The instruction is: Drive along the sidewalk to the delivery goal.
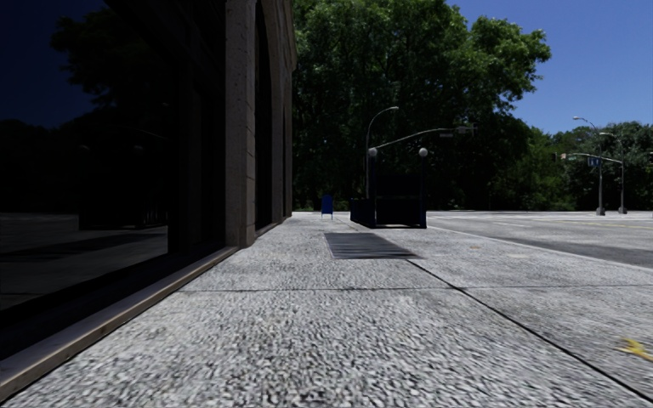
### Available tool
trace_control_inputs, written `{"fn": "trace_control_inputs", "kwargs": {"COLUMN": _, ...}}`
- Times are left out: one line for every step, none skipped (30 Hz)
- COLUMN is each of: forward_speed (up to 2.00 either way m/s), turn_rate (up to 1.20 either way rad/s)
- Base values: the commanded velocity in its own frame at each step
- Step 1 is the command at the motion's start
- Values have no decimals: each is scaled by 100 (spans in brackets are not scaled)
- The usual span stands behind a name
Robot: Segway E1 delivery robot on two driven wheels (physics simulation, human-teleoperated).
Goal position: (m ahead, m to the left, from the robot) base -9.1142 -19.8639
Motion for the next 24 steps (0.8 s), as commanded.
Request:
{"fn": "trace_control_inputs", "kwargs": {"forward_speed": 200, "turn_rate": 0}}
{"fn": "trace_control_inputs", "kwargs": {"forward_speed": 200, "turn_rate": 0}}
{"fn": "trace_control_inputs", "kwargs": {"forward_speed": 200, "turn_rate": 0}}
{"fn": "trace_control_inputs", "kwargs": {"forward_speed": 200, "turn_rate": 0}}
{"fn": "trace_control_inputs", "kwargs": {"forward_speed": 200, "turn_rate": 0}}
{"fn": "trace_control_inputs", "kwargs": {"forward_speed": 200, "turn_rate": 0}}
{"fn": "trace_control_inputs", "kwargs": {"forward_speed": 200, "turn_rate": 0}}
{"fn": "trace_control_inputs", "kwargs": {"forward_speed": 200, "turn_rate": 0}}
{"fn": "trace_control_inputs", "kwargs": {"forward_speed": 200, "turn_rate": 0}}
{"fn": "trace_control_inputs", "kwargs": {"forward_speed": 200, "turn_rate": 0}}
{"fn": "trace_control_inputs", "kwargs": {"forward_speed": 200, "turn_rate": 0}}
{"fn": "trace_control_inputs", "kwargs": {"forward_speed": 200, "turn_rate": 0}}
{"fn": "trace_control_inputs", "kwargs": {"forward_speed": 200, "turn_rate": 0}}
{"fn": "trace_control_inputs", "kwargs": {"forward_speed": 200, "turn_rate": 0}}
{"fn": "trace_control_inputs", "kwargs": {"forward_speed": 200, "turn_rate": 0}}
{"fn": "trace_control_inputs", "kwargs": {"forward_speed": 200, "turn_rate": 0}}
{"fn": "trace_control_inputs", "kwargs": {"forward_speed": 200, "turn_rate": 0}}
{"fn": "trace_control_inputs", "kwargs": {"forward_speed": 200, "turn_rate": 0}}
{"fn": "trace_control_inputs", "kwargs": {"forward_speed": 200, "turn_rate": 0}}
{"fn": "trace_control_inputs", "kwargs": {"forward_speed": 200, "turn_rate": 0}}
{"fn": "trace_control_inputs", "kwargs": {"forward_speed": 200, "turn_rate": 0}}
{"fn": "trace_control_inputs", "kwargs": {"forward_speed": 200, "turn_rate": 0}}
{"fn": "trace_control_inputs", "kwargs": {"forward_speed": 200, "turn_rate": 0}}
{"fn": "trace_control_inputs", "kwargs": {"forward_speed": 200, "turn_rate": 0}}
